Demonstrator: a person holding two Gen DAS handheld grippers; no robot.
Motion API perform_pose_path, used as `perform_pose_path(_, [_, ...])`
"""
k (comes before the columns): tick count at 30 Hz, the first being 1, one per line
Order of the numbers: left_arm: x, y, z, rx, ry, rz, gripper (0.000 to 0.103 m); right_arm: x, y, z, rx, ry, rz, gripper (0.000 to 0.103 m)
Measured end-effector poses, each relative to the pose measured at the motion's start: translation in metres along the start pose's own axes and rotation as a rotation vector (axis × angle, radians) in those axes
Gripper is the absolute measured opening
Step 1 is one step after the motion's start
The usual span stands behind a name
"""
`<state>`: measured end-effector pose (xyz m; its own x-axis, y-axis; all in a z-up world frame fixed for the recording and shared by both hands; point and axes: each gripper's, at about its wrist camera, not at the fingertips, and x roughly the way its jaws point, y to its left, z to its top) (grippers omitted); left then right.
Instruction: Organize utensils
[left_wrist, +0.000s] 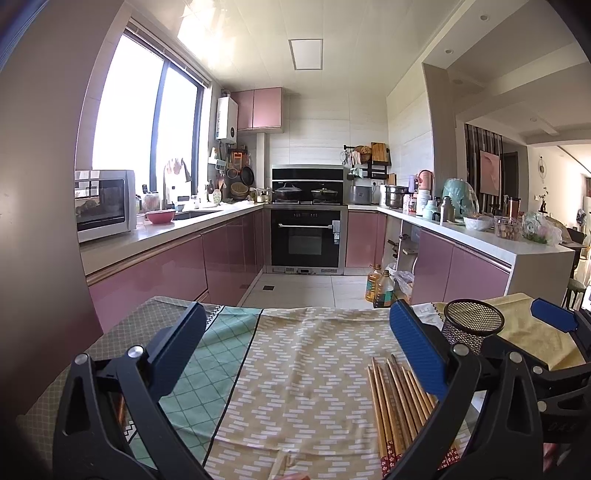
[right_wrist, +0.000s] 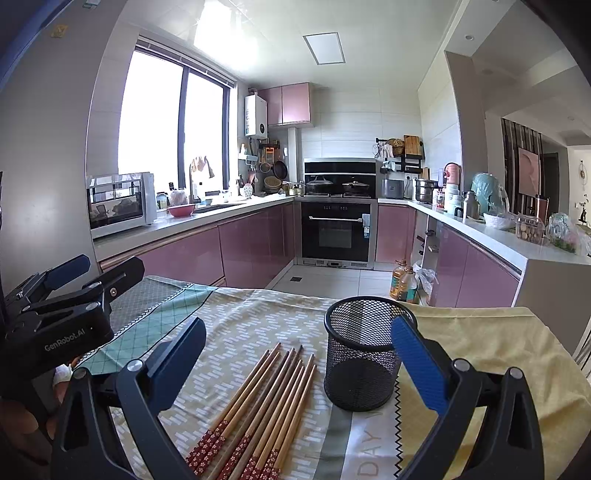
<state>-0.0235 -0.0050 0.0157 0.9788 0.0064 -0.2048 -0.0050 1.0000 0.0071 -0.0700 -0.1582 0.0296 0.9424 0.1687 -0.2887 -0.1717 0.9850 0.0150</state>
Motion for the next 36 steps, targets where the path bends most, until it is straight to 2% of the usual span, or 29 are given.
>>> perform_pose_path(36, [-0.0001,-0.0038,-0.0021,0.002,-0.001,-0.004,0.098,0.0034,0.0003,-0.0016,0.013,0.007,0.010,0.097])
